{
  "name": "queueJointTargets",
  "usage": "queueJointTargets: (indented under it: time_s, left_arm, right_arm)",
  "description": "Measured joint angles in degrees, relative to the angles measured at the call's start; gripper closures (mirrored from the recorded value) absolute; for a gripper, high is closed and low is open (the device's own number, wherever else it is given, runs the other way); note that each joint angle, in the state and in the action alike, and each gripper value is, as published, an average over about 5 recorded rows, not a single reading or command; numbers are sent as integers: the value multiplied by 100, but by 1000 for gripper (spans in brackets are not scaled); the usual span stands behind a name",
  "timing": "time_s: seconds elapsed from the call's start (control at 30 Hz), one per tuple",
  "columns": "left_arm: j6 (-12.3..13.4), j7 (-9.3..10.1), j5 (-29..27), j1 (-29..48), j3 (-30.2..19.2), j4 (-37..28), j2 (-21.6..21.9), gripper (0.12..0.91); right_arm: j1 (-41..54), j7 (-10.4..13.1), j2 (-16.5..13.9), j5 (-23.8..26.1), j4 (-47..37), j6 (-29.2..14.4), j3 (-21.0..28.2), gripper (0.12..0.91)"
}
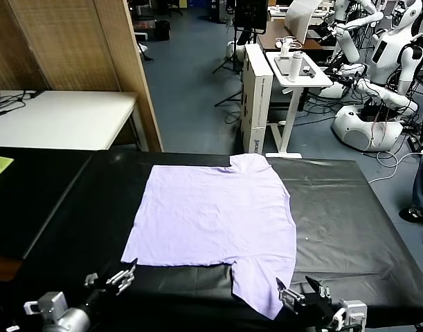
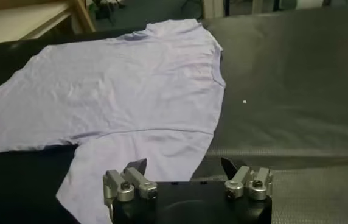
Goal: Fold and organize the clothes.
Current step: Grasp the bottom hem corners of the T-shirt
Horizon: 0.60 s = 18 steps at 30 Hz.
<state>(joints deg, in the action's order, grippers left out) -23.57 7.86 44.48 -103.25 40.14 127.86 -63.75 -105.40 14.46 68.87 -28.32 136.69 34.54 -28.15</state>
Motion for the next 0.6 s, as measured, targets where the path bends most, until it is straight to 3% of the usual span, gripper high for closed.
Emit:
queueJointTargets:
  time_s: [0.47,0.6]
  left_arm:
    - [119,-16,-12,156,-106,-380,-104,123]
    - [143,-28,-21,172,-120,-431,-111,123]
  right_arm:
    - [-74,42,84,85,-49,30,114,125]
    - [-117,48,108,85,-49,33,155,191]
